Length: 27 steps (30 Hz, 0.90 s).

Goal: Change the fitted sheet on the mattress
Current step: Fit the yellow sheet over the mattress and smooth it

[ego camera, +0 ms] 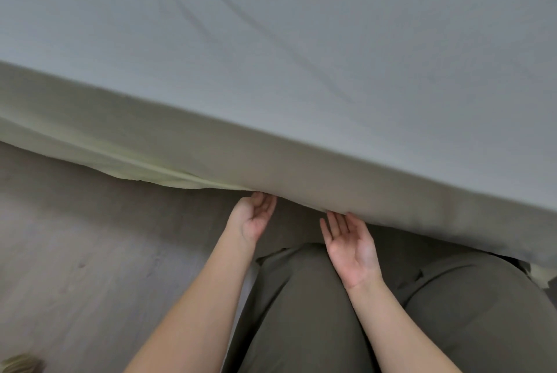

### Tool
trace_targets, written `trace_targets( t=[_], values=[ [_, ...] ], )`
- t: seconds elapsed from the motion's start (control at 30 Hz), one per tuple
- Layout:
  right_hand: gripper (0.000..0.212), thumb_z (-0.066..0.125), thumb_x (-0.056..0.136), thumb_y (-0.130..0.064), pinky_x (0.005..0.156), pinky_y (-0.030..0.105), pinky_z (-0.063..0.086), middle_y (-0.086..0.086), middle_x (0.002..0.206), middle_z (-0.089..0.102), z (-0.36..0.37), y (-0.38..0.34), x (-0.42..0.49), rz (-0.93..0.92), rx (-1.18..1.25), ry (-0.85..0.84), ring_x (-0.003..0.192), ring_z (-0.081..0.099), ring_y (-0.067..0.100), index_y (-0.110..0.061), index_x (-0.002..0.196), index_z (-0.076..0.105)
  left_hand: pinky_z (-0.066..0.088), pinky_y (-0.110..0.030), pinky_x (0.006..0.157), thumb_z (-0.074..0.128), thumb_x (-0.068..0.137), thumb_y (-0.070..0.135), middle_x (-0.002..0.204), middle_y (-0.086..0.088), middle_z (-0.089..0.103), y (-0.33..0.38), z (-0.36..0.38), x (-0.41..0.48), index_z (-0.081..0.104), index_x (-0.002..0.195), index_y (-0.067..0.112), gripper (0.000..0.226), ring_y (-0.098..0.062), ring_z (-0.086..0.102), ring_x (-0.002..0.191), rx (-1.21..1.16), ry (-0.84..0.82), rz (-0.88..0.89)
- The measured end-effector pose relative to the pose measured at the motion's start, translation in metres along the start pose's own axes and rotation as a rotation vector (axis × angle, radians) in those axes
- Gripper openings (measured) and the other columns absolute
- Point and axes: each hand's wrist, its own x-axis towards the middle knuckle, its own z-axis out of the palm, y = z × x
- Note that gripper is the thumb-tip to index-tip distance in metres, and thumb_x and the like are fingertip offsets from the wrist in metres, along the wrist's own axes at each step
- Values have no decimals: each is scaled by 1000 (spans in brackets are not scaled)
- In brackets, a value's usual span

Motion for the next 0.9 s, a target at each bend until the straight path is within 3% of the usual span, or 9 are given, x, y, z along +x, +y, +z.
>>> trace_targets(
  t=[0.07,0.1,0.17,0.3,0.37,0.47,0.6,0.77,0.9],
  values=[
    [18,50,91,-5,108,43,40,7,115,67,-2,-1,1,10,32,-16,122,57,23,-14,100,63,31,-40,113,22,95,-16,119,-16,58,-1,-2,-6,50,126,-3,45,-26,44,132,26,-36,12],
    [19,51,89,-5,109,42,39,7,115,67,-3,-2,1,11,41,-20,122,57,22,-13,101,64,30,-39,114,18,91,-19,127,-17,55,-1,-4,-7,44,136,-2,54,-27,43,133,31,-61,24],
    [21,54,84,-5,108,42,40,7,114,69,-3,-2,1,10,49,-31,121,58,21,-13,100,64,24,-37,118,8,85,-23,143,-18,45,-3,-6,-9,38,142,-3,67,-28,38,138,20,-93,43],
    [21,55,80,-8,105,41,41,5,112,71,-2,-1,-2,11,58,-61,120,59,20,-15,95,67,23,-36,118,4,81,-23,147,-18,42,-4,-8,-13,38,142,-1,73,-28,36,140,15,-91,43],
    [20,54,79,-8,105,40,41,5,109,72,0,0,-3,4,69,-77,119,58,19,-16,91,68,27,-34,116,6,79,-23,141,-14,48,-5,-7,-16,42,139,3,75,-24,39,138,23,-79,32],
    [23,50,76,-3,108,39,39,4,105,69,2,4,-3,-17,104,-102,117,58,19,-15,85,66,30,-34,114,11,71,-25,117,-12,59,-7,-8,-22,49,131,6,78,-23,44,133,0,-101,26],
    [34,41,72,6,109,36,37,3,102,67,3,9,-3,-65,162,-99,113,58,19,-14,89,62,34,-38,112,20,56,-24,101,-14,60,-4,8,-24,58,97,4,63,-28,57,102,-12,-159,59],
    [33,41,73,6,108,43,38,0,91,67,13,17,0,-58,223,-123,102,61,16,-16,85,62,40,-41,107,16,79,-25,97,-17,63,-2,10,-17,60,93,0,52,-32,59,97,11,-155,55],
    [34,41,73,6,109,45,38,1,93,67,17,18,2,-42,281,-108,105,60,18,-15,88,63,42,-44,105,20,82,-23,86,-18,61,4,16,-15,56,81,1,43,-31,57,90,55,-96,91]
  ],
)
